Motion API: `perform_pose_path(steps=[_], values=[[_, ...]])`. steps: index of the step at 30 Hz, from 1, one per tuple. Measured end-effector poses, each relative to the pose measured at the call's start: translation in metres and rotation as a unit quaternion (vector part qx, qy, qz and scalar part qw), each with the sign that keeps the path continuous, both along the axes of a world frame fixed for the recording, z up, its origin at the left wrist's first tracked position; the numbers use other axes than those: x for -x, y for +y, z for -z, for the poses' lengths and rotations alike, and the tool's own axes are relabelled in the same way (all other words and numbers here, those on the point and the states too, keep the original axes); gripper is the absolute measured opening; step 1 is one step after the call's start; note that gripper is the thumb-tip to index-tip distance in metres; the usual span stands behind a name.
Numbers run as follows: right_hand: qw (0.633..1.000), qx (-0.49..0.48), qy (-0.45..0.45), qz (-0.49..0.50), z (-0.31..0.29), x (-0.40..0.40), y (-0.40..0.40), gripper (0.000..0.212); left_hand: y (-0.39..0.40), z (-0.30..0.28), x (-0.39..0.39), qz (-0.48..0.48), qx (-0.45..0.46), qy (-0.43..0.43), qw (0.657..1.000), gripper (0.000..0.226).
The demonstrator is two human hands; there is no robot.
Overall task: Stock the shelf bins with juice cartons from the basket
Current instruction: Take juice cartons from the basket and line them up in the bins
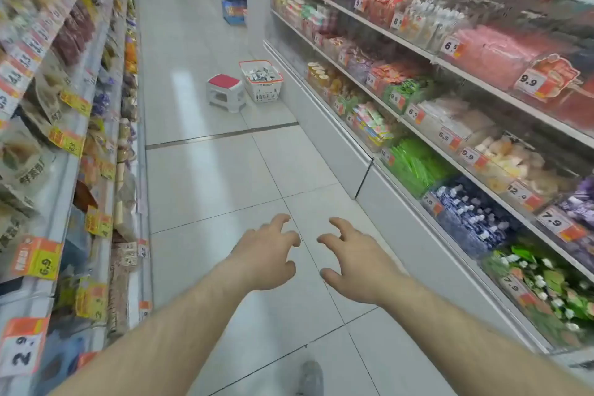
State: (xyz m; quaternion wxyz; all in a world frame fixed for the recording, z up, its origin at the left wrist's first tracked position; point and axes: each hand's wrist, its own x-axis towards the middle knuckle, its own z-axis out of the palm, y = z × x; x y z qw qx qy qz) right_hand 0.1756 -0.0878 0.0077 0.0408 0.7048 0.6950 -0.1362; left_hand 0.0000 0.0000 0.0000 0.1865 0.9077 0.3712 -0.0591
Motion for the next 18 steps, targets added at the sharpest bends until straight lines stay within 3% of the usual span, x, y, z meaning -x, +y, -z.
perform_pose_path(steps=[7, 10, 15, 18], values=[[0.997, 0.008, 0.072, 0.009, 0.033, -0.073, 0.154, 0.055, 0.142, 0.020, -0.065, -0.063, 0.040, 0.029, 0.997, 0.037], [0.995, 0.007, 0.104, -0.002, 0.032, -0.101, 0.233, 0.058, 0.216, 0.015, -0.088, -0.101, 0.048, -0.006, 0.994, 0.037], [0.974, 0.021, 0.226, 0.016, 0.027, -0.134, 0.359, 0.071, 0.331, 0.013, -0.104, -0.181, 0.167, -0.150, 0.957, 0.032], [0.969, 0.021, 0.245, 0.007, 0.035, -0.146, 0.440, 0.072, 0.408, 0.023, -0.105, -0.198, 0.173, -0.171, 0.950, 0.029]])
